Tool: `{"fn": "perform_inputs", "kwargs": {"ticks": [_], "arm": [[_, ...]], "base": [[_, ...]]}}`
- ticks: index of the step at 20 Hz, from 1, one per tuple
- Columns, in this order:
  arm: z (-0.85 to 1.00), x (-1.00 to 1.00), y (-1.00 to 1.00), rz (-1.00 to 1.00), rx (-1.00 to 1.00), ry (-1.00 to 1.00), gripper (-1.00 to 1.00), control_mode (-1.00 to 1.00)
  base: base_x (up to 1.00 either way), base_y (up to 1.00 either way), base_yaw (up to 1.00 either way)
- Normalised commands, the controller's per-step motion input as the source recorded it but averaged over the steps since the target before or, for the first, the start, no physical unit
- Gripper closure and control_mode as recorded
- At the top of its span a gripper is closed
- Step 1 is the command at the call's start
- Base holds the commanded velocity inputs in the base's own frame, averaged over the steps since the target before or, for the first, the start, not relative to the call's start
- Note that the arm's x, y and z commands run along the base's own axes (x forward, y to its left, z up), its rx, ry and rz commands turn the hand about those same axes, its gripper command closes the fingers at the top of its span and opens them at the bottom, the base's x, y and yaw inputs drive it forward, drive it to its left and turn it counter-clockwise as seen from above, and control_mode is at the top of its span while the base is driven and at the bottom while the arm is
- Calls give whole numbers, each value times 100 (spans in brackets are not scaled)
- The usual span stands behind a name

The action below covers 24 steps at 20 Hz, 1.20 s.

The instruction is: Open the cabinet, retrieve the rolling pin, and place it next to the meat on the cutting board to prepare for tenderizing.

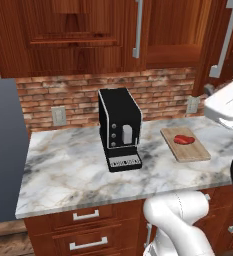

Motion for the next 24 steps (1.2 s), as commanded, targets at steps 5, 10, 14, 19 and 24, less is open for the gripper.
{"fn": "perform_inputs", "kwargs": {"ticks": [5, 10, 14, 19, 24], "arm": [[-11, 40, 72, -16, -31, 3, -100, -100], [-9, 56, 15, -20, -30, 6, -100, -100], [-12, 61, 0, -24, -27, 13, -100, -100], [-22, 34, -2, -21, -21, 17, -100, -100], [-29, 24, -21, -11, -15, 10, -100, -100]], "base": [[0, 0, 0], [0, 0, 0], [0, 0, 0], [0, 0, 0], [0, 0, 0]]}}
